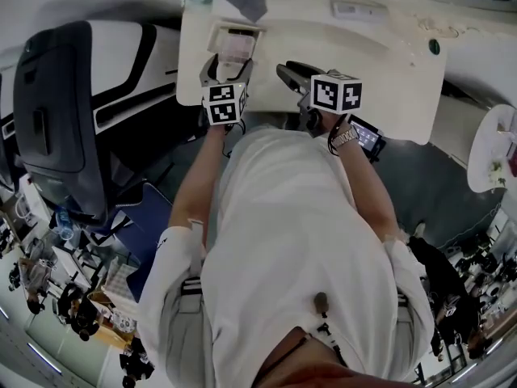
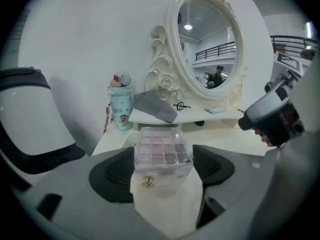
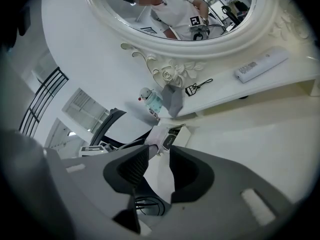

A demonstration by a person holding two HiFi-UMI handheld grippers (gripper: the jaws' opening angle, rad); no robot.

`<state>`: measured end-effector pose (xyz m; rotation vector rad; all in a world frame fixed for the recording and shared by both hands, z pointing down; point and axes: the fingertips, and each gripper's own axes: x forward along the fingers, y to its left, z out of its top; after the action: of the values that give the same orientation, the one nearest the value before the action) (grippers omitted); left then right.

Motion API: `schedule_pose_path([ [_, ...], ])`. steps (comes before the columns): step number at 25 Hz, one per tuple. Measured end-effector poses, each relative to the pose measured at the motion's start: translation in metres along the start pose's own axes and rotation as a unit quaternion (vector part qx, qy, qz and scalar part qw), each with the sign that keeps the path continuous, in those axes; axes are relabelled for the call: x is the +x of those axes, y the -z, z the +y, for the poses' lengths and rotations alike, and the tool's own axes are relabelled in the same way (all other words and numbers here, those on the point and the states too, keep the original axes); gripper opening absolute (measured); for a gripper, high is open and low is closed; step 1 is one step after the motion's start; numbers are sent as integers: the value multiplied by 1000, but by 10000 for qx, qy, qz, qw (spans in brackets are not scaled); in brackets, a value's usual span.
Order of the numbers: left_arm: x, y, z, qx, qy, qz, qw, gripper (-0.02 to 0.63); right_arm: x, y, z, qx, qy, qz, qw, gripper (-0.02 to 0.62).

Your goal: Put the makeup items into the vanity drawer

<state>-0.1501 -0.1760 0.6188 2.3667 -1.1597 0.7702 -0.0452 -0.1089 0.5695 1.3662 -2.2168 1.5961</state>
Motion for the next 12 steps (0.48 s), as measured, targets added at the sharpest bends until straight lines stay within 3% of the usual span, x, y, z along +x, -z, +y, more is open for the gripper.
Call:
schedule_pose_path([
  [12,44,11,14,168,39,753,9970,370,-17,3,-6,-57,293,-69,9995,117],
])
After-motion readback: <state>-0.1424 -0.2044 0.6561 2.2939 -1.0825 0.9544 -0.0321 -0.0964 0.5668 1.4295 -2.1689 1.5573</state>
